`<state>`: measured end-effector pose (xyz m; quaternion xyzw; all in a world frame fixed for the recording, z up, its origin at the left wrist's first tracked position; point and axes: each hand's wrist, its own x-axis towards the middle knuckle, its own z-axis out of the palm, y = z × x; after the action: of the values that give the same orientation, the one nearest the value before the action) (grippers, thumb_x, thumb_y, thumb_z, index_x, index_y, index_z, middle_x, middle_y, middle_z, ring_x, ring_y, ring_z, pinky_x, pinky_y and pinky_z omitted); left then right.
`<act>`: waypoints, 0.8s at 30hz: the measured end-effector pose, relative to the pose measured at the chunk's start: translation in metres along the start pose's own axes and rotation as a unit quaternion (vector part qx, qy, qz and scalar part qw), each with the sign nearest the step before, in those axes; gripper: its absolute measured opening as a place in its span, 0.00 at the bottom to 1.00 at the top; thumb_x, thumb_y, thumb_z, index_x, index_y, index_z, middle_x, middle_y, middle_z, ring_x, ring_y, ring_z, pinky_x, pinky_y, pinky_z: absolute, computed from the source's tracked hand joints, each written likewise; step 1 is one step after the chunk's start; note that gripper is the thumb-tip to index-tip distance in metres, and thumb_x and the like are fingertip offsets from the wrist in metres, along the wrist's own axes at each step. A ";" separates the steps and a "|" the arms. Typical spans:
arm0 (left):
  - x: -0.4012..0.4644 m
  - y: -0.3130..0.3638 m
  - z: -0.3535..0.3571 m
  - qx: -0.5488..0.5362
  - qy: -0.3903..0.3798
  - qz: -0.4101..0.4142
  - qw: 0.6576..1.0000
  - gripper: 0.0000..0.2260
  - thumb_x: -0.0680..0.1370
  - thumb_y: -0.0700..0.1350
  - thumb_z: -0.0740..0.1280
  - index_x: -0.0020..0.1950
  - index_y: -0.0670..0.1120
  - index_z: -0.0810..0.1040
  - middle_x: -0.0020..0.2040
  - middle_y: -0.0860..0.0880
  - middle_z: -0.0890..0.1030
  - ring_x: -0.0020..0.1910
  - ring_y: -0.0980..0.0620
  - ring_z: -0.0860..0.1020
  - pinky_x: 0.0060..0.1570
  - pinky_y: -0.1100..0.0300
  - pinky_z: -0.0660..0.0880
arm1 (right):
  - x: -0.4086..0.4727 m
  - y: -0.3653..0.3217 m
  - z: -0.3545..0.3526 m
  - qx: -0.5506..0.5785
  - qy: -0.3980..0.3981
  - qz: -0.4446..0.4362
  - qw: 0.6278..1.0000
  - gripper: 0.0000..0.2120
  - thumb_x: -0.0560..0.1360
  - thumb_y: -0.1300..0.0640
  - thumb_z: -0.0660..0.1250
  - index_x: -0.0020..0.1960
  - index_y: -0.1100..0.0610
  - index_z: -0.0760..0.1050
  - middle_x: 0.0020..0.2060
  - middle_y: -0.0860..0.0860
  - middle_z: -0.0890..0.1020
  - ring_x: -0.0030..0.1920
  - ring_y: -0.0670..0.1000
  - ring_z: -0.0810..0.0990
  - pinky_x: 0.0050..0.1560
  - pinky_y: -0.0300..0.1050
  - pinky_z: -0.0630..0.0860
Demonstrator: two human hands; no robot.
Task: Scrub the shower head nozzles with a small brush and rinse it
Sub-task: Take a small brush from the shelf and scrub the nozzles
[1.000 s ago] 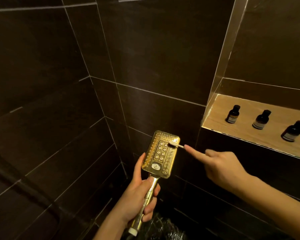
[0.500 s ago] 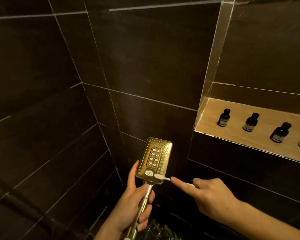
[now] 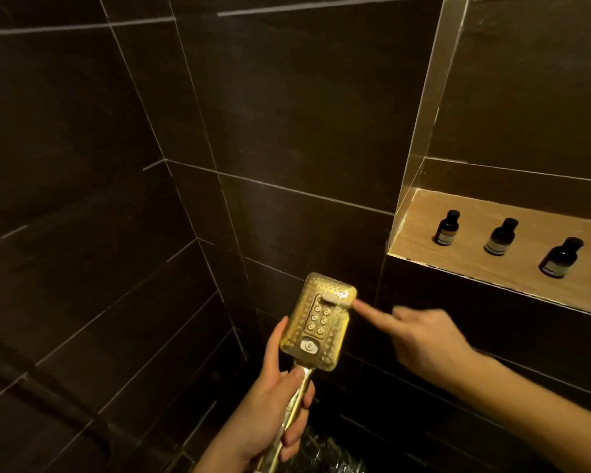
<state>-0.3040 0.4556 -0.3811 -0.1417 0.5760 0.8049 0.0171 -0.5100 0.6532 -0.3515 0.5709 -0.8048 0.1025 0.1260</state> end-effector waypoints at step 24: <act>0.006 -0.016 0.003 0.035 0.140 0.032 0.989 0.31 0.84 0.46 0.63 0.64 0.85 0.57 0.40 0.39 0.79 0.21 0.48 0.69 0.21 0.61 0.67 | -0.003 -0.040 0.014 0.039 -0.081 -0.003 0.996 0.39 0.72 0.55 0.65 0.79 0.42 0.51 0.31 0.45 0.74 0.24 0.45 0.70 0.20 0.42 0.70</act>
<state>-0.3077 0.4625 -0.3963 -0.2340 0.6050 0.7563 -0.0847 -0.4723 0.6384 -0.3648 0.5845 -0.8059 0.0863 0.0383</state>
